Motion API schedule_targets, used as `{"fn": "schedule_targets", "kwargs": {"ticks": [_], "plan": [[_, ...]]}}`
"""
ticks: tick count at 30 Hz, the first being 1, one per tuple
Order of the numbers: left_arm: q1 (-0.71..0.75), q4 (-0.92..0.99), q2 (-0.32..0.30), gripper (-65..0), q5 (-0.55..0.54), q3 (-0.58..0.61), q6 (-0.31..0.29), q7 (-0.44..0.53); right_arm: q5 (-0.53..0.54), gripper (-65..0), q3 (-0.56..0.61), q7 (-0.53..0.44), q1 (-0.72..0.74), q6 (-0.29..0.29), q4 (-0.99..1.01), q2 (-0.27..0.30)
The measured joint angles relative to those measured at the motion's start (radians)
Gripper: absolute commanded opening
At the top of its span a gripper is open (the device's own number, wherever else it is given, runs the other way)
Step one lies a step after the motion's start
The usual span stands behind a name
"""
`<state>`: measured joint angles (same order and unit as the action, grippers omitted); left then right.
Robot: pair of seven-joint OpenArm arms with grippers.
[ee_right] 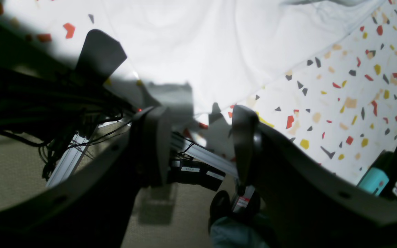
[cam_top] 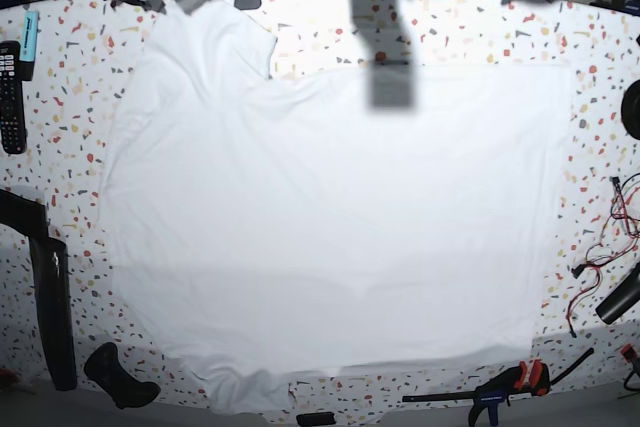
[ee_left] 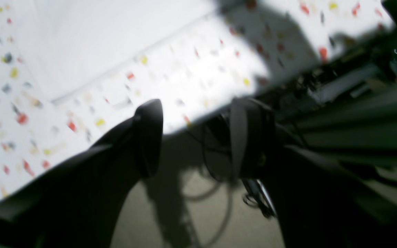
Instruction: Fold the T-shirt properly
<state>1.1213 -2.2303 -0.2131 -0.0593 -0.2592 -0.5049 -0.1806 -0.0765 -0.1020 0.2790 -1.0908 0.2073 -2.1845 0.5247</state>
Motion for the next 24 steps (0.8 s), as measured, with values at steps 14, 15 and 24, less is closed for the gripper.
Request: {"fn": "schedule_targets", "kwargs": {"ticks": [14, 15, 24], "plan": [[-0.254, 0.0, -0.04, -34.5, 0.237, 0.004, -0.014, -0.001, -0.001, -36.1, 0.002, 0.1, 0.171, 0.0, 0.0, 0.0], [-0.258, 0.0, -0.066, -34.5, 0.258, 0.004, -0.016, 0.008, -0.028, -36.2, 0.002, 0.1, 0.171, 0.008, 0.0, 0.0], [-0.268, 0.051, -0.311, -34.5, 0.486, 0.007, -0.013, 0.166, -0.319, -36.1, 0.003, 0.094, 0.172, 0.085, 0.0, 0.001]]}}
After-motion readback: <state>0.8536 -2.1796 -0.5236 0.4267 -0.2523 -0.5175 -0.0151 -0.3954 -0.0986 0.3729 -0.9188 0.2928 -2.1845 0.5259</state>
